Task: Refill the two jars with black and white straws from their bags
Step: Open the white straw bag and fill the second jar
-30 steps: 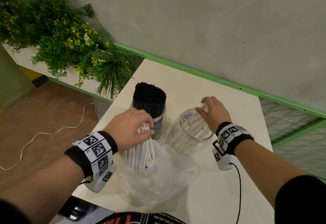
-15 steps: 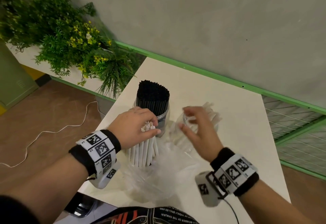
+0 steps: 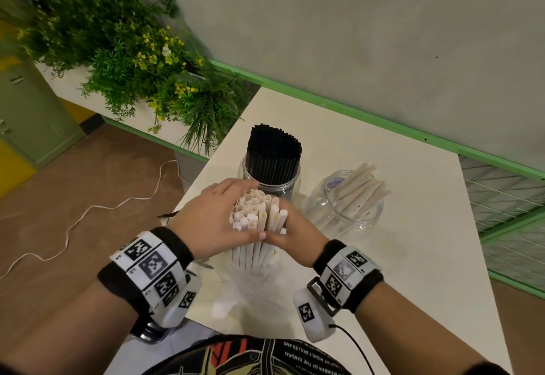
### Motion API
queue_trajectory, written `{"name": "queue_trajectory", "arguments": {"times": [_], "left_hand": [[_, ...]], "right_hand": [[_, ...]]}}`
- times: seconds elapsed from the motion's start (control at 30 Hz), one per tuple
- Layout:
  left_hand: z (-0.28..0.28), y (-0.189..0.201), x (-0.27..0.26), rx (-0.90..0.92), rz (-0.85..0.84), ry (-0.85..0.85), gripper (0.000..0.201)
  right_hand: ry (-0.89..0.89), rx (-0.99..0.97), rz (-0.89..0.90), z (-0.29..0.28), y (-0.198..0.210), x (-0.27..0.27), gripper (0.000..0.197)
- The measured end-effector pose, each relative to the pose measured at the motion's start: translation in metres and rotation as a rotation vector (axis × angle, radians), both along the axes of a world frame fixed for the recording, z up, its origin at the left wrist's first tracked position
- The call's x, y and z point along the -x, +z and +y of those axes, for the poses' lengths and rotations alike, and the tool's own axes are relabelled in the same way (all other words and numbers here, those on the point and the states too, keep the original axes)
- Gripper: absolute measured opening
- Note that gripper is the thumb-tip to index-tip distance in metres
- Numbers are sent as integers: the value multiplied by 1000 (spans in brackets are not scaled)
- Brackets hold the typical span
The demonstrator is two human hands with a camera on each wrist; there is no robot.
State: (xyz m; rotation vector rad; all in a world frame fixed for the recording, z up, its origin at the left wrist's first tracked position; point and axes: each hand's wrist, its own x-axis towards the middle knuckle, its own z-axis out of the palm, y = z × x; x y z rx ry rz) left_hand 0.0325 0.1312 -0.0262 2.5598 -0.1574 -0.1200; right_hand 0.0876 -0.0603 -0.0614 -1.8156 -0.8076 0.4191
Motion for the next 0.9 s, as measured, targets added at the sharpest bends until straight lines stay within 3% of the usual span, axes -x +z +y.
{"name": "queue_trajectory", "arguments": {"times": [0.17, 0.3, 0.6, 0.77, 0.9], "left_hand": [[-11, -1, -1, -60, -105, 66, 74], [-17, -3, -2, -61, -167, 143, 59], [-18, -5, -4, -56, -165, 104, 53], [-14, -5, -5, -62, -161, 102, 54], [-12, -6, -5, -42, -162, 110, 52]], "right_hand": [[-97, 145, -33, -3, -17, 2, 47], [-192, 84, -11, -6, -16, 9, 27], [-320, -64, 91, -5, -4, 12, 19], [-324, -83, 59, 1, -5, 20, 43], [-372, -118, 38, 7, -9, 23, 38]]}}
